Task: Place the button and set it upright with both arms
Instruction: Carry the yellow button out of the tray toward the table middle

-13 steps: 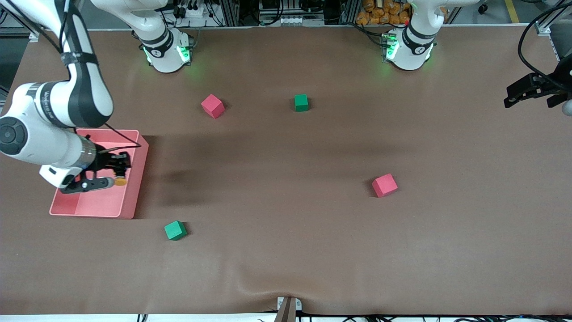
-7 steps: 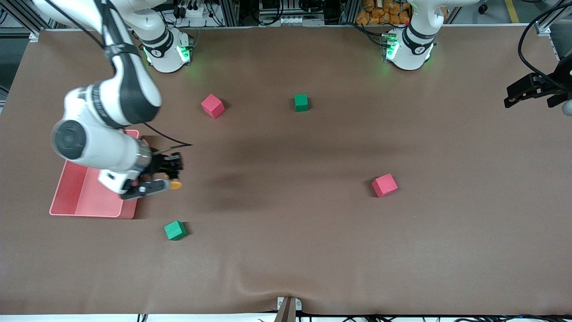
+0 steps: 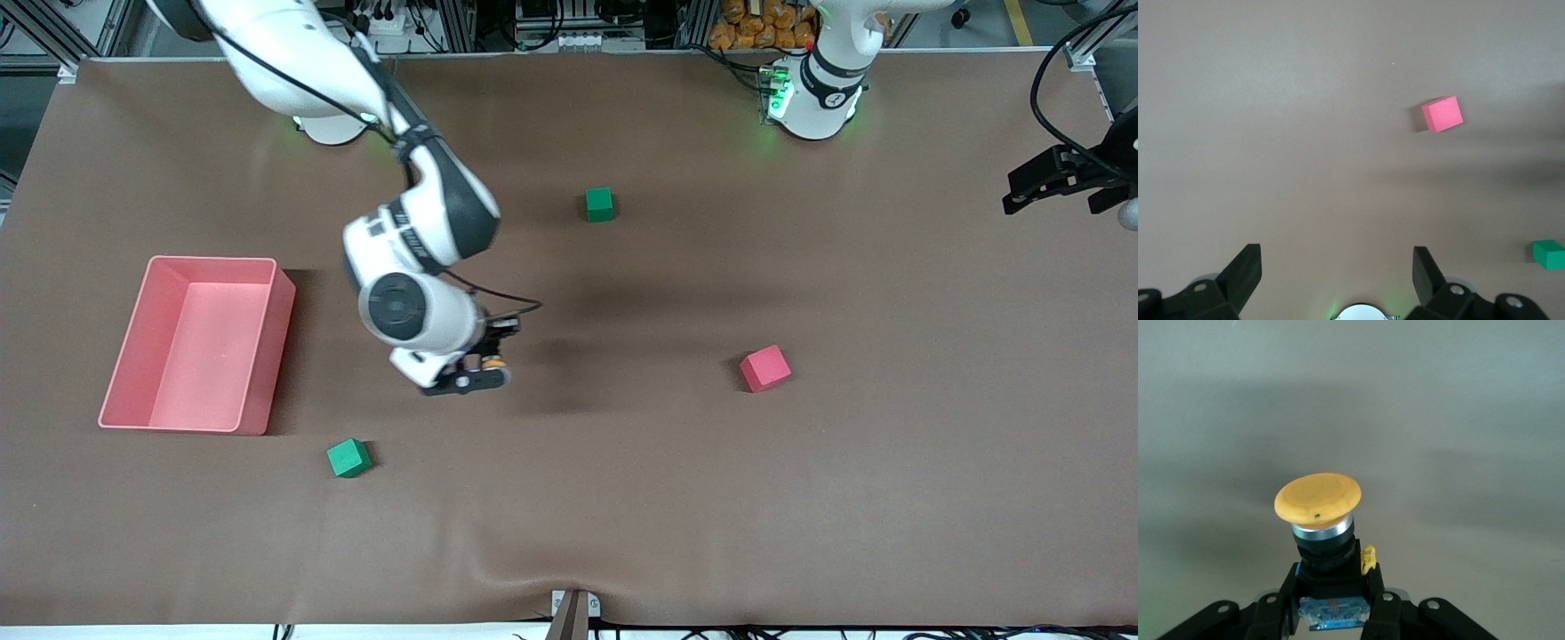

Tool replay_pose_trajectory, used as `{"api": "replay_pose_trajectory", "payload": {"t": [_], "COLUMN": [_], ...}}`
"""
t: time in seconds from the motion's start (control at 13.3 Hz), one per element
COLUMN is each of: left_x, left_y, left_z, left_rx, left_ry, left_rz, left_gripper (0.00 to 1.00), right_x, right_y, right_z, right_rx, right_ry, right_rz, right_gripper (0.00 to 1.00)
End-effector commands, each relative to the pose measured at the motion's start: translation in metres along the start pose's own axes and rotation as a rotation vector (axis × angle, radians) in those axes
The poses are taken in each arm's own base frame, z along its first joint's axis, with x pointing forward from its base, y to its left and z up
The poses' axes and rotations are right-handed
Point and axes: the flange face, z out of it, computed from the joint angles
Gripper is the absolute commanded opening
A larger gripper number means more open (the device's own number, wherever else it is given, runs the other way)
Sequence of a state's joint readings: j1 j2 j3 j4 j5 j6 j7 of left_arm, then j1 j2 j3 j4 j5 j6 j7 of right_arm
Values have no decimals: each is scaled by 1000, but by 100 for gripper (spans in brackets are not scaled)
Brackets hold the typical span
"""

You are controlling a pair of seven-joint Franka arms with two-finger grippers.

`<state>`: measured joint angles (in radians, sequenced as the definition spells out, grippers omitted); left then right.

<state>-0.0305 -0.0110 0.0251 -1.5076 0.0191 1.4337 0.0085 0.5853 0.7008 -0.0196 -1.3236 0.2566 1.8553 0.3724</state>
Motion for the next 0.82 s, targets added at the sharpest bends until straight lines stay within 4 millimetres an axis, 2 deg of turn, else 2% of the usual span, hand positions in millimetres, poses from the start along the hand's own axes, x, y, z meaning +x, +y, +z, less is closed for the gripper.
{"api": "replay_pose_trajectory", "payload": {"t": [0.0,0.07,0.22,0.3,0.37,0.52,0.6,0.75], "left_x": [-3,-2,-2,-2,-1,-2,-1,3], "left_y": [-1,-1,2,4,6,6,6,7], "left_z": [-3,-2,-2,-2,-2,-2,-1,5], "left_rx": [10,10,10,8,5,5,6,6], "left_ry": [-2,-2,-2,0,2,-1,-1,-12], "left_rz": [12,12,12,16,15,13,13,13], "left_gripper": [100,100,100,100,100,100,100,100], "right_x": [-9,-21,-23,-23,-19,-4,3,13], "right_y": [-30,-41,-48,-49,-46,-39,-40,-55], "right_z": [3,3,1,6,17,24,40,84], "right_rx": [55,42,39,38,34,57,59,60], "right_ry": [-58,-94,-93,-93,-96,-47,-34,5], "right_rz": [8,-11,-28,-28,-19,9,14,34], "right_gripper": [0,0,0,0,0,0,0,0]}}
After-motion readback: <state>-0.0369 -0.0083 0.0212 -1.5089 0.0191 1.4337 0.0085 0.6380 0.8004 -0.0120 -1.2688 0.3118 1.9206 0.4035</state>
